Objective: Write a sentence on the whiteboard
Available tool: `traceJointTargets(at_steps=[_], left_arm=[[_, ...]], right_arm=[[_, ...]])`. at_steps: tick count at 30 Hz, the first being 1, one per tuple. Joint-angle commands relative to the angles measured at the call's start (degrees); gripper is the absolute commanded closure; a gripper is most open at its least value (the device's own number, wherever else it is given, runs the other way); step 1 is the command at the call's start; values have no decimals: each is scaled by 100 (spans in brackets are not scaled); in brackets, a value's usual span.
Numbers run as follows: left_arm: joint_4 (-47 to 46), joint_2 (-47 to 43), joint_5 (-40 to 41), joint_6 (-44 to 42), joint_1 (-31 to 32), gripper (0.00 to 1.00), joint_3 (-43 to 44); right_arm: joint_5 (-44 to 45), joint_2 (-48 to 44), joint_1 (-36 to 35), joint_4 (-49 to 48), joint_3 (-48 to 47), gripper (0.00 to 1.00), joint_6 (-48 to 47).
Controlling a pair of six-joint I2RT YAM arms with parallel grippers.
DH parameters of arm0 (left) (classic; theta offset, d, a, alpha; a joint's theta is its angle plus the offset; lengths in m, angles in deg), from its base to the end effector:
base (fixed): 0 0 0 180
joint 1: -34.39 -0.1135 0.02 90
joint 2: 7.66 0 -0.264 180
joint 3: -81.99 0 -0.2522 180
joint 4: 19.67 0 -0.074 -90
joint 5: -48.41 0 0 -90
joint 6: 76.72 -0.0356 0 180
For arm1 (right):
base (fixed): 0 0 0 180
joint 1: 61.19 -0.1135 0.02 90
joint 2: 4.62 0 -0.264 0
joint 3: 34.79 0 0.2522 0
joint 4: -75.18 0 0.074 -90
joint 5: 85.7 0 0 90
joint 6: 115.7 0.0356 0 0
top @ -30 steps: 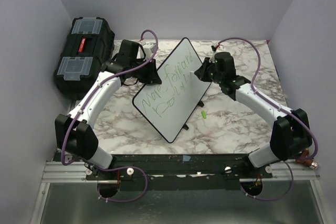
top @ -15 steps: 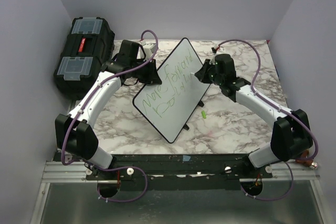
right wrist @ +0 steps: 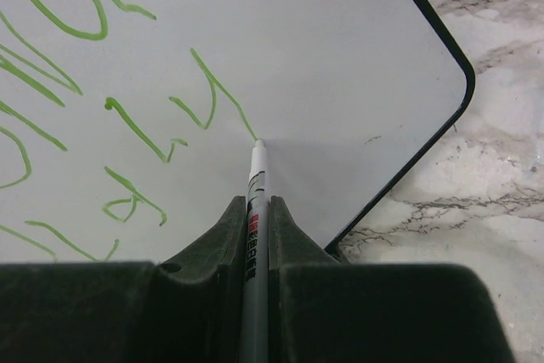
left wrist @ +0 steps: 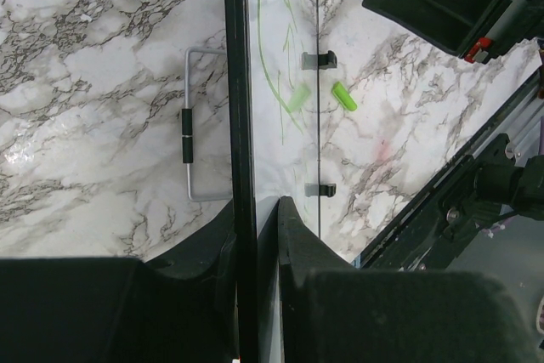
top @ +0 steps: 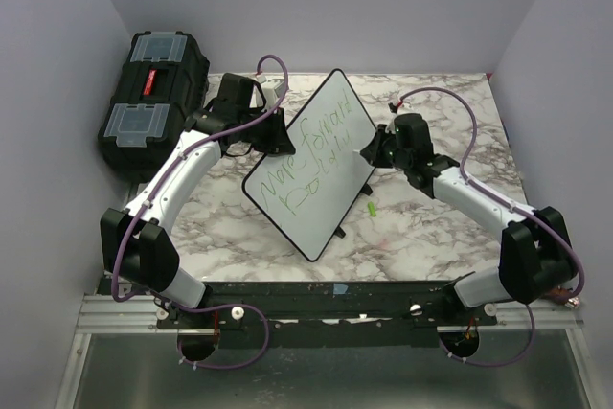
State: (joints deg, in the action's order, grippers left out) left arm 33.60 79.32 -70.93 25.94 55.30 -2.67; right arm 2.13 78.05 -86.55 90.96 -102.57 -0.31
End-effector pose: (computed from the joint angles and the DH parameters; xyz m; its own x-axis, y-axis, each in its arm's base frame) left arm 0.3020 -0.1341 0.3396 -0.7827 0.0945 -0.6152 0.4753 0.7289 -0.4927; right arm 0.2925 0.1401 0.2546 -0.6125 0.1838 -0.7688 -0.2156 0.8968 0.3862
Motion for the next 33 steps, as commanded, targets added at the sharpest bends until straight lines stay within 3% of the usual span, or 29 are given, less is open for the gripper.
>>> traceJointTargets(at_steps=[1, 14, 33], left_arm=[[382, 38, 428, -846, 241, 100, -246], [341, -70, 447, -831, 274, 100, -331], [289, -96, 447, -792, 318, 100, -439]], right_arm=[[-490, 61, -91, 141, 313, 99, 38], [-734, -85, -91, 119, 698, 99, 170], [-1754, -186, -89, -412, 647, 99, 460]])
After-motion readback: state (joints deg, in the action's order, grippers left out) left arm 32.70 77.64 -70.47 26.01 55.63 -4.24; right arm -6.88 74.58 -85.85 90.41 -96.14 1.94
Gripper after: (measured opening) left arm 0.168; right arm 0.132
